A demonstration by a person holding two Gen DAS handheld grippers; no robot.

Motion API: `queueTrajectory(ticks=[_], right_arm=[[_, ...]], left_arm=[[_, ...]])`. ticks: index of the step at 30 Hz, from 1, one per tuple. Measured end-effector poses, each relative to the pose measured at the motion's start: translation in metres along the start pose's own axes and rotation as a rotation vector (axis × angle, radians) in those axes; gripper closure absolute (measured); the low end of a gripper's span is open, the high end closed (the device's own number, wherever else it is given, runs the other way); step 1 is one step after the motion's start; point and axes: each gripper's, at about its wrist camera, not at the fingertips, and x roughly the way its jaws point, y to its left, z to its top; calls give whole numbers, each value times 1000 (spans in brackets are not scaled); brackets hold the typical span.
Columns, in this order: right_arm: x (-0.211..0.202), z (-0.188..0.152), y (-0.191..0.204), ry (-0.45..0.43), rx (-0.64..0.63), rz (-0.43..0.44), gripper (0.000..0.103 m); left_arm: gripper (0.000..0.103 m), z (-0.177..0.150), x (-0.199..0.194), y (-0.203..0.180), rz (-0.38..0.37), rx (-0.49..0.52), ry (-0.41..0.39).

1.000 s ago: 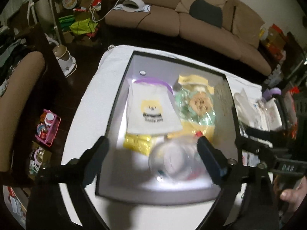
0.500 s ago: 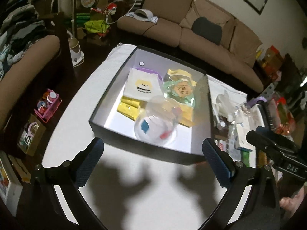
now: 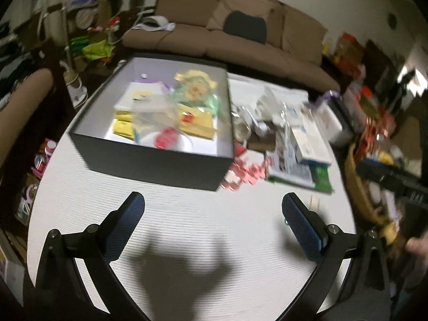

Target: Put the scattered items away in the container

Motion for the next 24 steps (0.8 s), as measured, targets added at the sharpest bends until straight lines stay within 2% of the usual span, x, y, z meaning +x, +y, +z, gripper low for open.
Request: queueTrajectory(ticks=[6, 12, 17, 21, 24], right_arm=[[-2, -38, -60, -17, 91, -74, 20], [22, -81, -99, -3, 127, -170, 20], [45, -110, -115, 33, 144, -229, 20], [52, -131, -123, 22, 144, -276, 20], [58, -144, -124, 36, 113, -299, 20]], left_arm=[[0, -35, 46, -56, 13, 57, 23], [0, -69, 94, -95, 10, 102, 67], [0, -91, 123, -106, 36, 153, 78], [0, -108, 133, -112, 45, 209, 68], [0, -115, 145, -112, 42, 208, 100]])
